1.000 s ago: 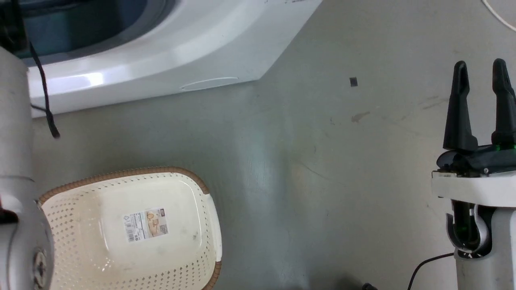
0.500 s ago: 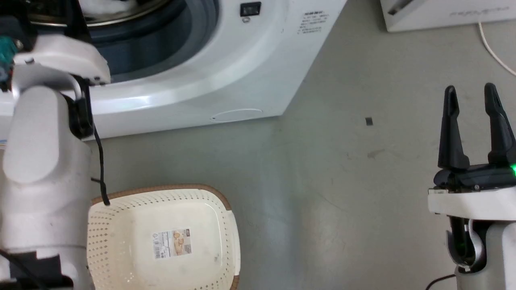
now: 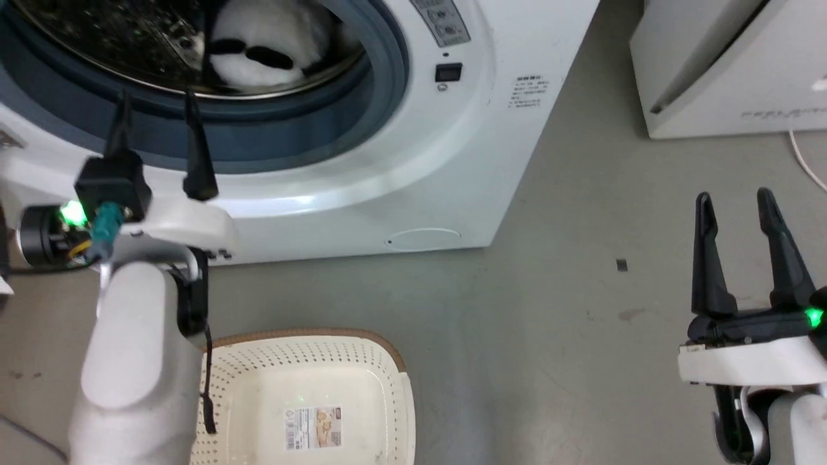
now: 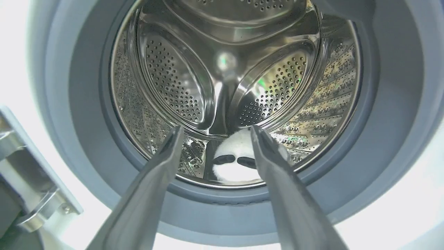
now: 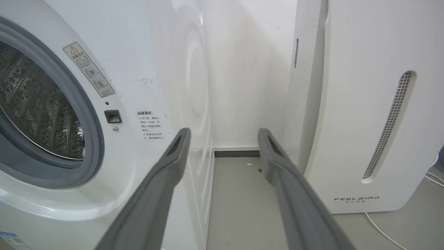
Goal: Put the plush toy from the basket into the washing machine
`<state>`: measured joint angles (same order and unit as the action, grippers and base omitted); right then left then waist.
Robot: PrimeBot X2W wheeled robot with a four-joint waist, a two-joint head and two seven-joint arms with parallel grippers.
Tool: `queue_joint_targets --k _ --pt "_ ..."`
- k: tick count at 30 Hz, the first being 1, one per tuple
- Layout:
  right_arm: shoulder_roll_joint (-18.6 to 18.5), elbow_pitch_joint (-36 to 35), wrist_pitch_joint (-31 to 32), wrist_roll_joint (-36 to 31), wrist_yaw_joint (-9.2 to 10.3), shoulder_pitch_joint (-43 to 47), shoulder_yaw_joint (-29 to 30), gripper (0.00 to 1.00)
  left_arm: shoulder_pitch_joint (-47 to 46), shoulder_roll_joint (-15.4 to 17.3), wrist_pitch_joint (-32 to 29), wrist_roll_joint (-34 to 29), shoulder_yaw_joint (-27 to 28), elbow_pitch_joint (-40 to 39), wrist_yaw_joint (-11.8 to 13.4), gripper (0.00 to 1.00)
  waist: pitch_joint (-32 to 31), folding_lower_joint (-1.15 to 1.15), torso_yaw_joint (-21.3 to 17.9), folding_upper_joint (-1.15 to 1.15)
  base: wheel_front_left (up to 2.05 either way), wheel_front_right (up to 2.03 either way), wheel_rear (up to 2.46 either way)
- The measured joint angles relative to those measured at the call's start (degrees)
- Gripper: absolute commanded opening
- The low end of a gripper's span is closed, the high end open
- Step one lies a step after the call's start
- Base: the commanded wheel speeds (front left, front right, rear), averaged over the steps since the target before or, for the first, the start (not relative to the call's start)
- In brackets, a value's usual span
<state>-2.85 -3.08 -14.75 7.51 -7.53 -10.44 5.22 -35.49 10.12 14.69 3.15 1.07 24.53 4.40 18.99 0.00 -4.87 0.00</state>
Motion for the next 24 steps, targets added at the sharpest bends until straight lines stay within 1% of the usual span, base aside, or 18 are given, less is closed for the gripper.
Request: queue_joint_targets --k 9,12,19,24 --pt "0.0 1.2 0.0 -0.5 0.0 3.9 -0.2 1.0 10.0 -2.8 0.0 -0.2 -0.8 -4.2 -0.6 1.0 -5.8 0.0 2.5 0.0 0.0 0.0 0.0" --pt "0.0 1.6 0.0 -0.6 0.0 5.2 -0.4 1.0 13.1 -3.5 0.0 -0.2 -0.9 -5.1 -1.5 1.0 -7.6 0.0 3.1 0.0 0.0 0.0 0.0" --pt "0.0 2.7 0.0 -0.8 0.0 8.2 -0.5 1.0 19.4 -4.1 0.0 -0.6 -1.5 -6.2 -2.5 1.0 -11.3 -0.01 4.9 0.0 0.0 0.0 0.0" --pt "0.0 3.1 0.0 -0.9 0.0 10.0 -0.1 1.0 23.4 -4.9 0.0 -1.1 -2.2 -6.7 -2.6 1.0 -13.1 -0.01 6.6 0.0 0.0 0.0 0.0"
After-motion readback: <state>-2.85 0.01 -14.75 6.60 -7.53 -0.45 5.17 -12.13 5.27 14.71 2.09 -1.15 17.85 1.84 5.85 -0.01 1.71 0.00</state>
